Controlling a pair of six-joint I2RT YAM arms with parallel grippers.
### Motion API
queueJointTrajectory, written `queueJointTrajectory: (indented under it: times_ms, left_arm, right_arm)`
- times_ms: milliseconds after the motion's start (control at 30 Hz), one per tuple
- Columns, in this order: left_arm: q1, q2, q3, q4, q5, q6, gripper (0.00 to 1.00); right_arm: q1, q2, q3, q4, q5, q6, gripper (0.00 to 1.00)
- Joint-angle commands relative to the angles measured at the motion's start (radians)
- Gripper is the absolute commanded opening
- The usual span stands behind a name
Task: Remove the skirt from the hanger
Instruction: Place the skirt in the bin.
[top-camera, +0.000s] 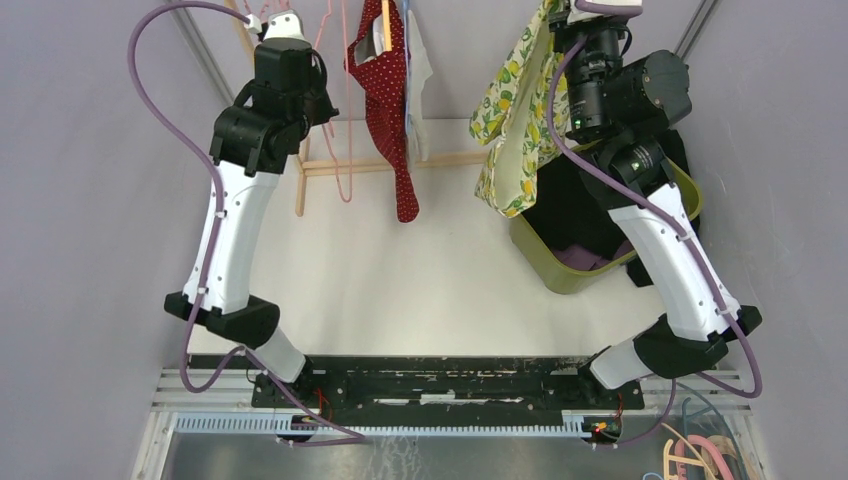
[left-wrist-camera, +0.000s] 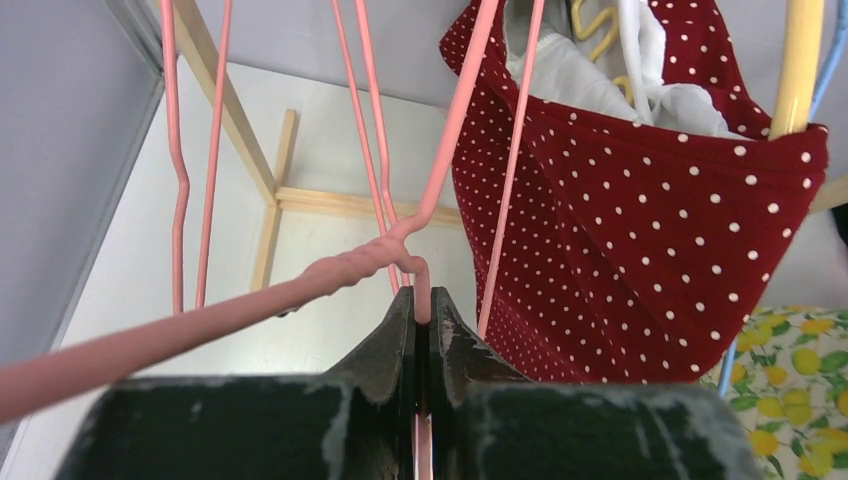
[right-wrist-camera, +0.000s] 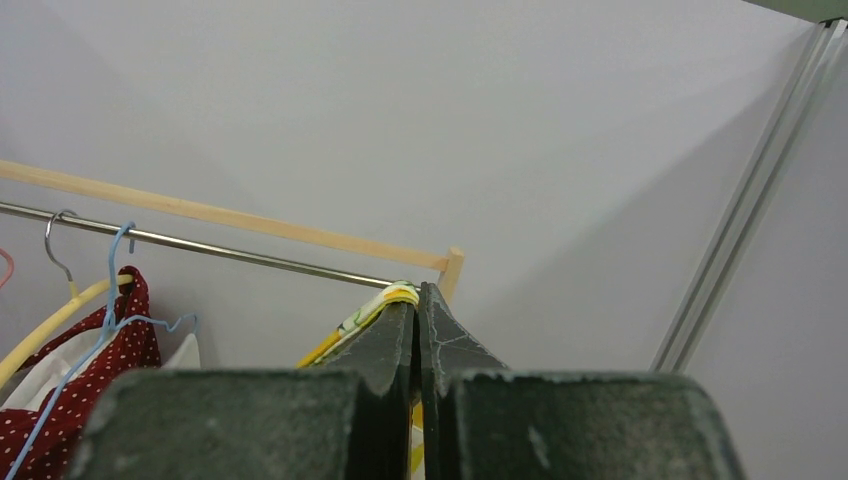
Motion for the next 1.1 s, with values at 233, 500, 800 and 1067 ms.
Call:
queueJointTrajectory:
  times_ms: [233, 500, 800, 1067]
  left_arm:
    - [-0.066, 0.093, 0.081, 0.201, -0.216, 0.178, 0.03]
    - [-0.073, 0.168, 0.080, 0.413, -0.304, 0.322, 0.03]
    - [-0.072, 0.259, 0.081, 0.648, -0.368, 0.440, 0.03]
    - [-0.050, 0.344, 0.148, 0.710, -0.373, 0.449, 0.03]
  right_arm:
    - [-0.015, -0.037, 0.028, 0.064, -0.002, -0.031, 0.00]
    - [-0.019, -0.030, 0.056, 0.048, -0.007, -0.058, 0.01]
    - [-0.034, -0.017, 0.084, 0.035, -0.008, -0.092, 0.00]
    - [-0.056, 0.013, 0.111, 0.015, -0.019, -0.084, 0.01]
